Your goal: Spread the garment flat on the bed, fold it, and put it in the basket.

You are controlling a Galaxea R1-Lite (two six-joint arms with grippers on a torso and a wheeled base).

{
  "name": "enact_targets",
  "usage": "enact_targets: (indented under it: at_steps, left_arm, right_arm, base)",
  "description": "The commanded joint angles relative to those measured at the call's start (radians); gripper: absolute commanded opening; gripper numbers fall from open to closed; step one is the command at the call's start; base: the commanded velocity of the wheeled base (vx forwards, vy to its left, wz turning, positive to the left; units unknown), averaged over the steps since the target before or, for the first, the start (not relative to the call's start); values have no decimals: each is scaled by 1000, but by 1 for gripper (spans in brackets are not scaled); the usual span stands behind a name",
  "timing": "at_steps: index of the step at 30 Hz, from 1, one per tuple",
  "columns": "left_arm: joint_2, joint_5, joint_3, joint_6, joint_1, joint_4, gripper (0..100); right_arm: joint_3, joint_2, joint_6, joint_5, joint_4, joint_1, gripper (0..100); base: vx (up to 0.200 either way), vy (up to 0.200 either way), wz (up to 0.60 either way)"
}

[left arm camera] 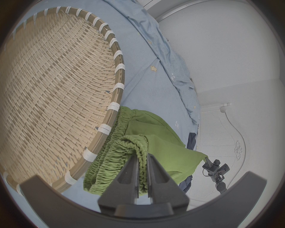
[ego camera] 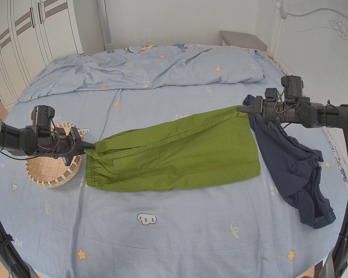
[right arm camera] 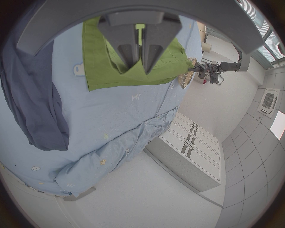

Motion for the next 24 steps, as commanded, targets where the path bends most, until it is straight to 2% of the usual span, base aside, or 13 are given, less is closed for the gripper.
enact_targets:
  at_steps: [1, 24]
  left_arm:
    - [5, 1, -1, 0, -1, -1, 0]
    - [51, 2, -30, -9, -2, -70, 0]
  right_arm:
    - [-21, 13, 0, 0, 4, 2, 0]
    - [-30, 63, 1, -37, 7, -1, 0]
  base:
    - [0, 0, 0]
    - [0, 0, 0]
